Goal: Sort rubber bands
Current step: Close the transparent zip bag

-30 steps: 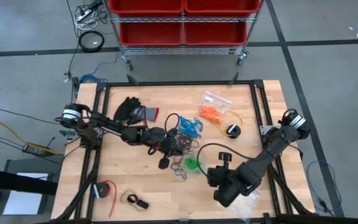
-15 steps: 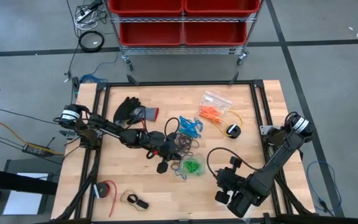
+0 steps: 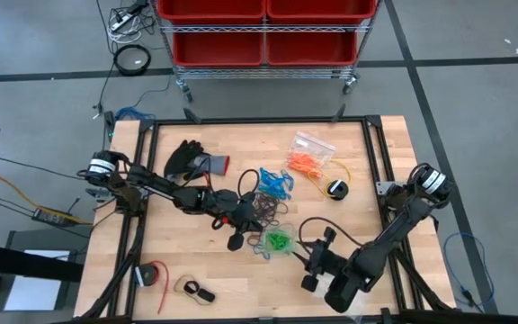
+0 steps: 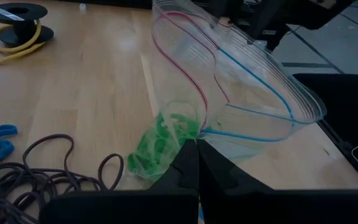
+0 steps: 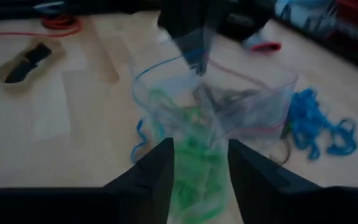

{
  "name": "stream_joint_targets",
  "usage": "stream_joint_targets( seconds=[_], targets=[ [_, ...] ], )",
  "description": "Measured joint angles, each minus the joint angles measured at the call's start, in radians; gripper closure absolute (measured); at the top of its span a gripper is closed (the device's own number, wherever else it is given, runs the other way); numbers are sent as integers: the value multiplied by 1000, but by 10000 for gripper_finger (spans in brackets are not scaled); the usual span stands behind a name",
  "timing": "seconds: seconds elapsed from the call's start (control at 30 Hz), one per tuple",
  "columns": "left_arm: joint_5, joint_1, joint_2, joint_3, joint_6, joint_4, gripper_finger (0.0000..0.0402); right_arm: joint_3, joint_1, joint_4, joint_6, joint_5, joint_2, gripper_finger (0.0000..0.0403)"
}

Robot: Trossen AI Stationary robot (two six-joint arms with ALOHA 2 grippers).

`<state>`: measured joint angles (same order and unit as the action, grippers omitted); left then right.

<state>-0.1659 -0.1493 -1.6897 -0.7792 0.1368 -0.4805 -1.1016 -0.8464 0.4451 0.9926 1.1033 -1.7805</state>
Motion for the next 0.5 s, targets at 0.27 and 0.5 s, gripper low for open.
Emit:
stream_joint_targets(
  seconds=[0.27, 0.5],
  targets=[
    [-3, -2, 0, 0, 0, -30, 401, 1, 93, 42, -26, -49, 0, 207],
    [-3, -2, 0, 0, 0, -19, 401, 1, 134, -17, -109, -113, 0, 317]
  ],
)
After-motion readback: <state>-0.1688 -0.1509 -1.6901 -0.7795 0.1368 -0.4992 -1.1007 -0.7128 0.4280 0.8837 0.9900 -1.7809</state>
